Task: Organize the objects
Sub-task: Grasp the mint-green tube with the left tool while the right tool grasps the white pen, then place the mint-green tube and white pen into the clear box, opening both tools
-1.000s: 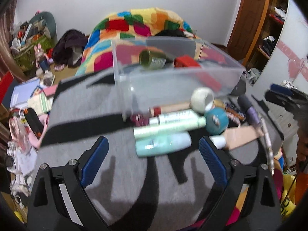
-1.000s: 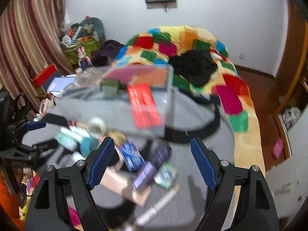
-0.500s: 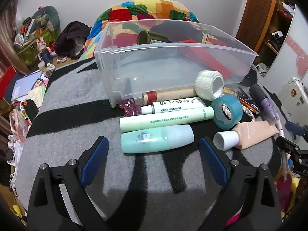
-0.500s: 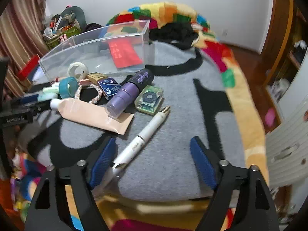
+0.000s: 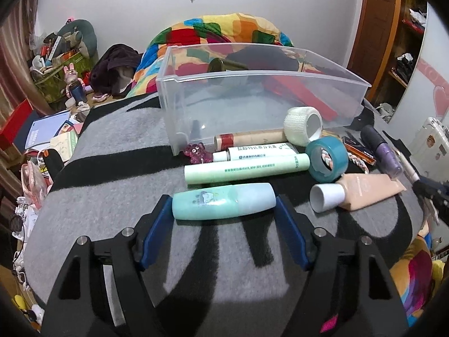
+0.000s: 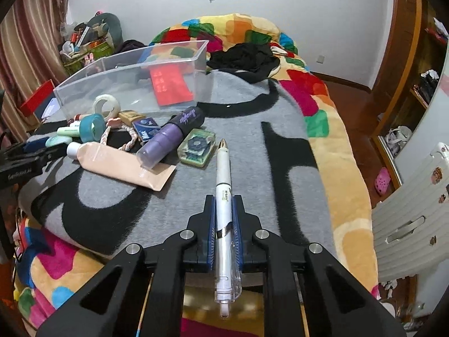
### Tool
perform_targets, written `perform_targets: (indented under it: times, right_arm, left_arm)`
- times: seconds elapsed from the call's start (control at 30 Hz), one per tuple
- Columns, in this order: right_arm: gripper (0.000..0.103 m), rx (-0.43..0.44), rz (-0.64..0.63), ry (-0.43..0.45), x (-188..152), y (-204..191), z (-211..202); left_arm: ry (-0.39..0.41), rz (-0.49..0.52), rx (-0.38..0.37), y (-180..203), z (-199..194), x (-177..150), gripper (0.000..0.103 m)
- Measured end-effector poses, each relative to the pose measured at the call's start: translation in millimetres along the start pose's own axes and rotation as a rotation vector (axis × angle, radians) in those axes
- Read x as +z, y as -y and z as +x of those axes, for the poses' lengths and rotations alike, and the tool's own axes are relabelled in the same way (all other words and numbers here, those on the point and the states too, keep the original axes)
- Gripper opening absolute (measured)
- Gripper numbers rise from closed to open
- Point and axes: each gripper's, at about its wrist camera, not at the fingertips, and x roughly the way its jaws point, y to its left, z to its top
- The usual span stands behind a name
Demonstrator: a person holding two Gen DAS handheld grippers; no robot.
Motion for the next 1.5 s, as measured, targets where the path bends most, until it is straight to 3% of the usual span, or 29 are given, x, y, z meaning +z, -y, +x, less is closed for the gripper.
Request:
perform_targets:
  times: [0.2, 0.53, 0.73, 0.97, 1.1, 1.5]
  right_arm:
    - [0.01, 0.037, 0.031, 0.055, 20, 9, -14]
    - [0.01, 0.089, -0.073, 0.196, 83, -27, -25]
    - [0.01, 0.139, -0.095, 0.23, 112, -45, -19]
    - [0.01, 0.194, -0.09, 0.203, 151, -53, 8]
    - [0.01, 0.218, -0.061, 0.151, 169, -53, 32]
    - [0.01, 0.213, -0.111, 0.034, 185, -81, 95]
  left_arm:
    - [0.046, -0.014, -0.001, -5, -19, 7, 0.073]
    - [0.175, -0.012, -0.012, -2, -56, 43, 0.073]
    - [0.211, -0.022, -0.013, 0, -58, 65, 0.073]
    - [0.188, -0.043, -0.032, -3, -36, 88, 0.073]
    - [0.135, -0.069, -0.069, -9, -14, 101, 0.073]
    - [0.052, -0.036, -0.056, -6, 23, 124, 0.073]
